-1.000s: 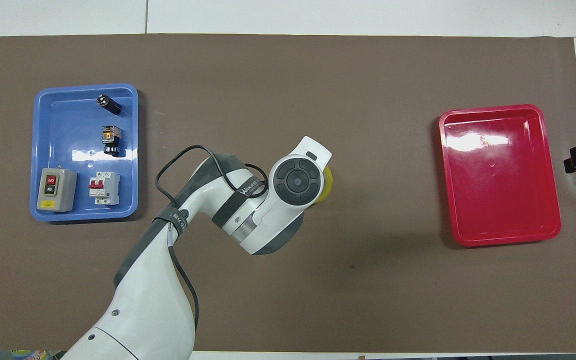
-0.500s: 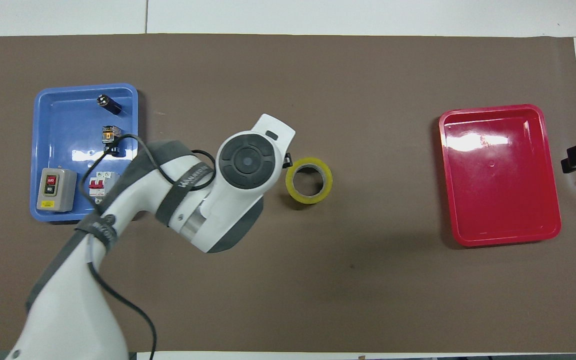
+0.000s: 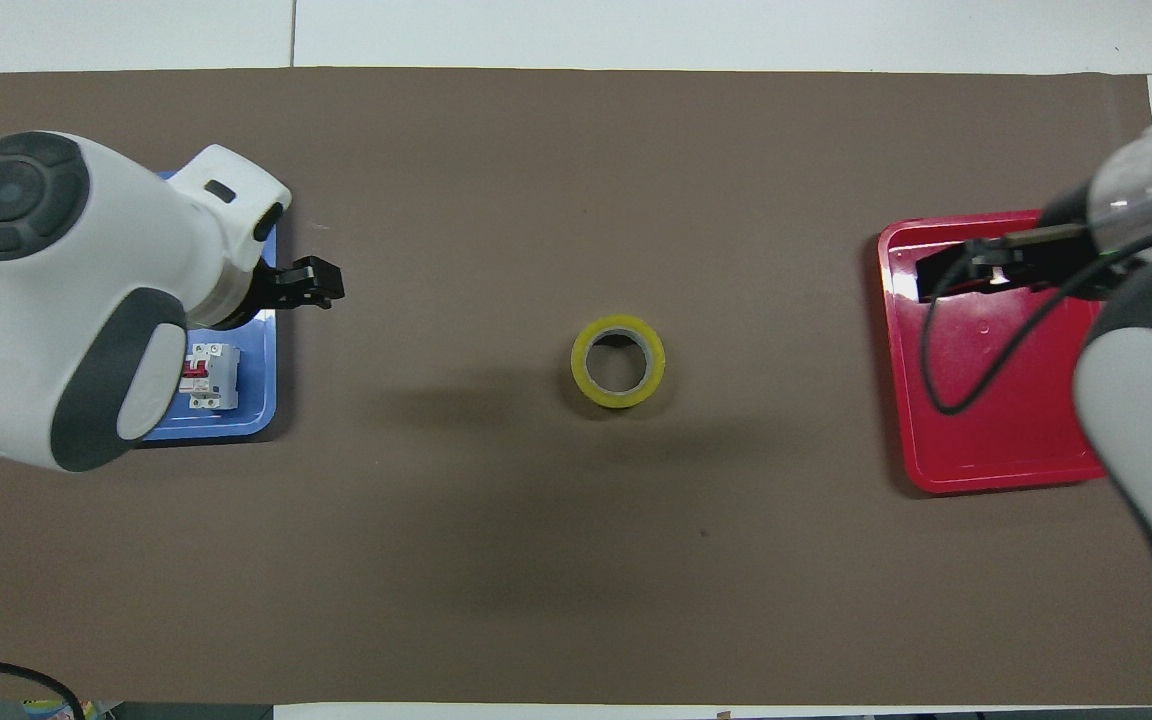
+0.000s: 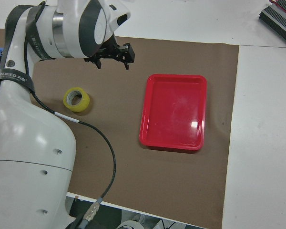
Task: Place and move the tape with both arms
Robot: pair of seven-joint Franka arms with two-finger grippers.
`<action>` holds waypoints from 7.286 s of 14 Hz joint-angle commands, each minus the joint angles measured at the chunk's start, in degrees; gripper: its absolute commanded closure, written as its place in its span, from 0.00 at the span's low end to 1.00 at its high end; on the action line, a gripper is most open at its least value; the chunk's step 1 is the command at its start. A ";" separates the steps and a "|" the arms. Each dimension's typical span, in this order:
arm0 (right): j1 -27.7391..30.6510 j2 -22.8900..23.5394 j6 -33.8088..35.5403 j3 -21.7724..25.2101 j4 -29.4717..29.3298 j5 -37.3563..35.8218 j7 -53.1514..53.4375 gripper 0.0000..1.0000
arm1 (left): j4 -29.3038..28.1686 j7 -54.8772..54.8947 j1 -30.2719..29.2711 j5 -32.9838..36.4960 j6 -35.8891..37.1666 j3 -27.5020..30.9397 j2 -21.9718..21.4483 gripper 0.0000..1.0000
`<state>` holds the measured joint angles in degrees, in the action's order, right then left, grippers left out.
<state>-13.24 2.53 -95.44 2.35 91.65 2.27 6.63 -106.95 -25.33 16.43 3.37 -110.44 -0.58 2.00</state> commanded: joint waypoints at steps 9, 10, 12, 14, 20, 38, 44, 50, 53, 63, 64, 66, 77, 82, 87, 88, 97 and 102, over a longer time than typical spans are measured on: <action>-16.99 18.38 -29.36 0.11 9.42 0.10 17.44 0.00 | 18.06 24.54 -17.75 -4.69 19.81 -0.04 0.54 0.00; -17.00 18.56 -30.24 0.02 11.08 0.10 17.36 0.00 | 18.87 24.54 -17.75 -4.69 20.61 -0.04 0.90 0.00; -16.91 18.13 -30.95 0.11 13.46 0.10 17.27 0.00 | 17.05 24.10 -17.75 -4.51 20.88 -0.04 -0.06 0.00; -16.82 17.51 -32.78 0.11 16.27 0.19 17.36 0.03 | 15.02 24.01 -17.05 -4.42 20.35 -0.13 -1.12 0.00; -17.52 16.46 -33.23 0.02 19.09 0.28 17.62 0.37 | 14.75 23.92 -17.04 -4.42 20.01 -0.39 -1.21 0.00; 16.19 8.37 -11.95 0.63 12.14 -3.24 -25.24 1.00 | 14.31 22.60 -15.64 -4.60 16.05 -0.74 -2.27 0.00; 24.04 5.38 -33.73 0.81 28.66 -3.42 -32.30 1.00 | 14.75 28.49 -16.34 -4.77 17.54 -0.48 -2.27 0.00; 26.33 8.10 -36.75 0.81 30.26 -3.50 -33.97 1.00 | 14.49 28.05 -15.90 -4.78 18.33 -0.48 -2.79 0.00; 26.16 8.37 -35.96 0.81 29.91 -3.42 -33.97 0.14 | 14.49 28.05 -15.55 -4.69 18.07 -0.65 -2.79 0.00; 22.73 5.47 1.71 -0.42 -1.09 -3.24 -29.84 0.00 | 14.31 28.32 -16.26 -4.69 20.00 -0.57 -3.41 0.00; 22.73 4.60 3.92 -0.42 -2.86 -3.15 -29.84 0.00 | 14.31 28.49 -15.99 -4.69 20.35 -0.48 -3.41 0.00; 22.64 1.01 6.39 -1.64 -3.32 -2.80 -27.74 0.00 | 14.40 28.40 -15.64 -4.60 20.53 -0.48 -3.41 0.00; 22.73 -4.12 8.60 -4.11 0.47 -3.85 -22.54 0.00 | 14.40 28.40 -15.55 -4.60 19.74 -0.65 -3.32 0.00; 17.40 -4.64 10.01 -3.94 0.90 -6.58 -19.49 0.00 | 14.40 28.14 -16.25 -4.60 20.09 -0.57 -3.32 0.00; 15.79 -4.90 9.66 -1.57 1.34 -6.05 -14.19 0.00 | 14.40 28.14 -16.26 -4.60 20.09 -0.57 -3.32 0.00; 15.96 -4.99 9.74 -1.04 1.77 -5.97 -14.28 0.00 | 14.31 28.14 -16.26 -4.60 20.09 -0.57 -3.32 0.00; 15.79 -4.29 11.15 1.87 -0.24 -2.36 -14.54 0.00 | 14.40 28.14 -16.26 -4.60 20.09 -0.57 -3.32 0.00; 15.70 -4.29 10.89 1.69 -0.24 -2.36 -14.90 0.00 | 14.40 28.14 -16.26 -4.60 20.09 -0.57 -3.32 0.00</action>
<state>2.52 -1.62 -85.23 3.85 91.75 -1.09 -7.84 -91.76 2.31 0.41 -0.14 -90.92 -1.39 -0.21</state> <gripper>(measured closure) 0.000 0.000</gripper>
